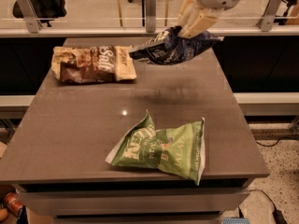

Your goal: Move blue chip bag near green jalapeno chip bag

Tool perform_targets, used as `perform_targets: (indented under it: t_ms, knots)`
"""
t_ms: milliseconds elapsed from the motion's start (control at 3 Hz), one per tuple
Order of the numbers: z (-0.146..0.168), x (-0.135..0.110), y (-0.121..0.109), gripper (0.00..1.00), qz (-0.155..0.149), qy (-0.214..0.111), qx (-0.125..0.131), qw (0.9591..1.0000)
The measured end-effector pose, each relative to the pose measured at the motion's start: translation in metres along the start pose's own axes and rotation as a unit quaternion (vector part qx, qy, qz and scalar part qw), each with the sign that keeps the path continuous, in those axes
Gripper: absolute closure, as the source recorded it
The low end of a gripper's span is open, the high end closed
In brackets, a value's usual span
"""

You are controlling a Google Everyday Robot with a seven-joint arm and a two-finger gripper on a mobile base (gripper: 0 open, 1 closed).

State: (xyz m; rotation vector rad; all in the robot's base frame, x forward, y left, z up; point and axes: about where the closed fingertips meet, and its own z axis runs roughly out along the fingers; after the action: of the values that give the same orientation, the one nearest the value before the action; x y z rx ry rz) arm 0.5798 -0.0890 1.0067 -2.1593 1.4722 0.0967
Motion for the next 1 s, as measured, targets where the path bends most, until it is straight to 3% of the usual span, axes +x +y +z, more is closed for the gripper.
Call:
perform_targets:
  t_ms: [1000]
  knots:
    - [0.009, -0.019, 0.073, 1.00, 0.044, 0.049, -0.012, 0.9978]
